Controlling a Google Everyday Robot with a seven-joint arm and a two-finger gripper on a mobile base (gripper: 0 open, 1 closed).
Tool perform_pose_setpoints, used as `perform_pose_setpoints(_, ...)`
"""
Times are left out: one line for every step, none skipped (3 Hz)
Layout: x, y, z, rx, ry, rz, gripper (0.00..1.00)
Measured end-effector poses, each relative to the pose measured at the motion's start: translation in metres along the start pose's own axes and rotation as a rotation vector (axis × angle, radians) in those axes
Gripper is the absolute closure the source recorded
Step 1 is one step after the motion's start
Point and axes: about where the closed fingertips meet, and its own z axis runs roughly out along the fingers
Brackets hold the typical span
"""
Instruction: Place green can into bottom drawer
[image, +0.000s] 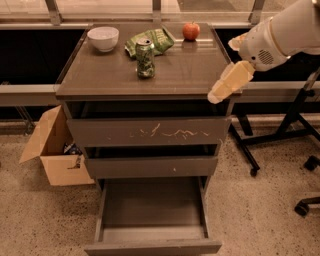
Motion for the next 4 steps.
perform_pose_setpoints(-0.031,-0.028,0.059,-0.04,-0.113,-0.038,0.0)
perform_pose_setpoints(-0.055,-0.043,0.092,-0.054,-0.173,-0.06,0.0)
perform_pose_setpoints(-0.089,-0.062,0.144,-0.065,-0.258,-0.014,0.0)
perform_pose_setpoints(-0.111,-0.072,0.179,-0.086,-0.32,0.028,0.0)
